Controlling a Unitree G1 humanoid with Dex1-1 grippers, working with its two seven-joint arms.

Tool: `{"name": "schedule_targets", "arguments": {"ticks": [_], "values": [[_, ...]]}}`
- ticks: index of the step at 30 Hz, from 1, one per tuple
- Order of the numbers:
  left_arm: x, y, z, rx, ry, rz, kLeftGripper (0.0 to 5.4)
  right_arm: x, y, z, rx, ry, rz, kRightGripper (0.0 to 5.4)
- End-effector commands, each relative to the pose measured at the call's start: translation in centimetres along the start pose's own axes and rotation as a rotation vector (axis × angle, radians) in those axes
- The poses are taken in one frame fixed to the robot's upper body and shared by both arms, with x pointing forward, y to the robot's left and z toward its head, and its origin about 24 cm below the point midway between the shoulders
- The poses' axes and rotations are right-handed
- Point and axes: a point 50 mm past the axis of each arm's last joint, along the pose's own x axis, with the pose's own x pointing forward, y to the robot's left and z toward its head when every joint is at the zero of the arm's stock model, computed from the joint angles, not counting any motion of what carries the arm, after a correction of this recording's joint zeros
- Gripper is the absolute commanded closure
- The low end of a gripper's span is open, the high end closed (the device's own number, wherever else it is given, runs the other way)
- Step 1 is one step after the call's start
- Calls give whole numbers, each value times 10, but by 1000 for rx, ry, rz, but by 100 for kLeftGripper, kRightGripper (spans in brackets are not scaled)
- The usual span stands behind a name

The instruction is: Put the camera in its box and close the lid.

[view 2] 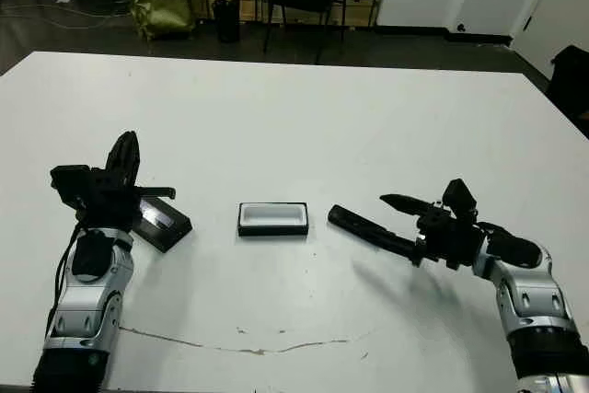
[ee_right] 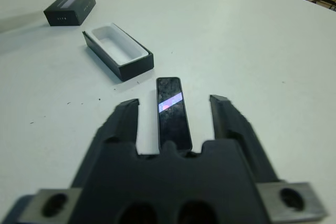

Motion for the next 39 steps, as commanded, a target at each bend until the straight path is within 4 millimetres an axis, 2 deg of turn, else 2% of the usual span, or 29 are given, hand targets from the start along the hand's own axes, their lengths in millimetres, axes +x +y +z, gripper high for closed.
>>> {"name": "schedule_targets", "arguments": {"ticks": [1, 5, 8, 11, 13, 15, 17, 19, 37, 39], "values": [[-1, 1, -5, 8, 22, -6, 540, 2, 2, -5, 13, 35, -12, 322], [-2, 1, -5, 13, 26, 3, 540, 3, 4, -3, -27, 47, -8, 414], [-2, 1, -5, 5, 24, -1, 540, 4, 5, -3, -26, 37, 12, 427], [-2, 1, -4, 8, 22, -1, 540, 3, 4, -4, -5, 39, 34, 392], [-2, 1, -4, 9, 25, 2, 540, 3, 3, -4, 20, 29, 33, 401], [-2, 1, -5, 5, 22, -1, 540, 2, 3, -3, 31, 20, 16, 440], [-2, 1, -5, 3, 20, -2, 540, 2, 2, -2, 38, 11, 7, 445], [-2, 0, -4, 11, 20, 1, 540, 1, 0, -1, 25, 11, 4, 416], [-2, 0, -5, 9, 27, 5, 540, 5, -1, -2, -34, 89, 89, 8], [-2, 0, -4, 5, 28, 4, 540, 6, -1, -4, -27, 92, 93, 2]]}}
